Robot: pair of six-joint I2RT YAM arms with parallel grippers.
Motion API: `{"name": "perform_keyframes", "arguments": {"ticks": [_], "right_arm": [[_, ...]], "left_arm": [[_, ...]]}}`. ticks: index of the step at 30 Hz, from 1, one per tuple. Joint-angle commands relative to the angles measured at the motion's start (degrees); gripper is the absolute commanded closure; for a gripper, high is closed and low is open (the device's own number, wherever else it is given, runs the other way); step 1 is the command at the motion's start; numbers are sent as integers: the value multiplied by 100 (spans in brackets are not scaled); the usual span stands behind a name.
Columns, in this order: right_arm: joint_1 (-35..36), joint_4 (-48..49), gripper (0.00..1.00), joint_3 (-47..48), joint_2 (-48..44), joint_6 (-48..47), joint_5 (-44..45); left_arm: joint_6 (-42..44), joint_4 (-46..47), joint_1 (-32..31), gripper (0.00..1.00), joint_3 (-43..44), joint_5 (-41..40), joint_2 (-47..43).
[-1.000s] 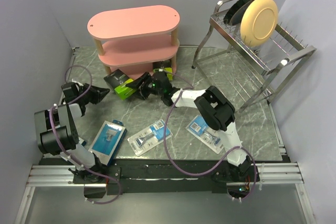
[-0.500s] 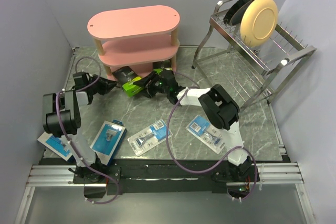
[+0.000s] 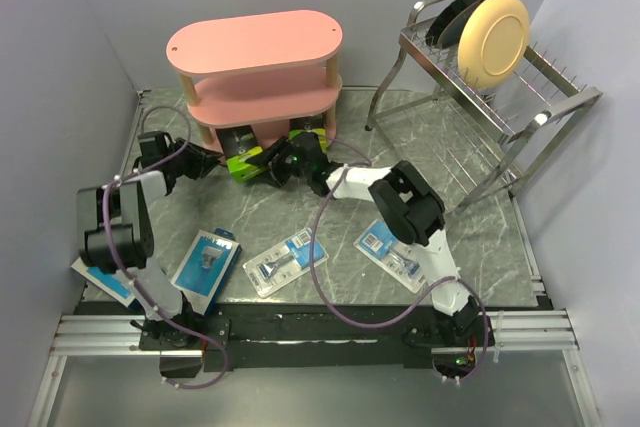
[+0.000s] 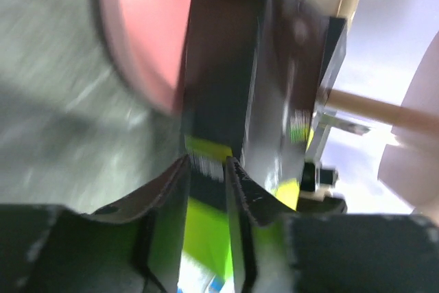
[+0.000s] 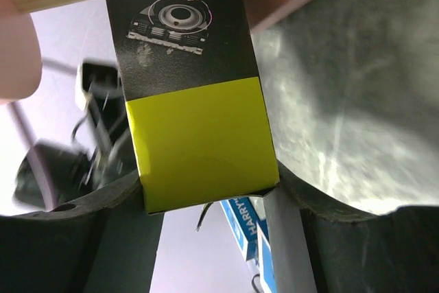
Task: Place and organize the shaving razors onto the shelf
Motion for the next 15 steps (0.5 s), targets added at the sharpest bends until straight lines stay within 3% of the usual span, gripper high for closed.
{"name": "perform_keyframes", "arguments": {"ticks": [1, 3, 11, 15], "right_arm": [[186, -274, 44, 798, 431, -229, -23], [186, -371, 42, 966, 555, -203, 38], [317, -529, 14, 1819, 1082, -106, 328], [265, -468, 10, 1794, 1092, -168, 250]], "left_arm": [[397, -1169, 147, 61, -435, -143, -1096], [573, -1216, 270, 58, -751, -144, -1439], [854, -1375, 543, 51, -1351, -82, -2037], [811, -1112, 543, 50, -1491, 24, -2108]]}}
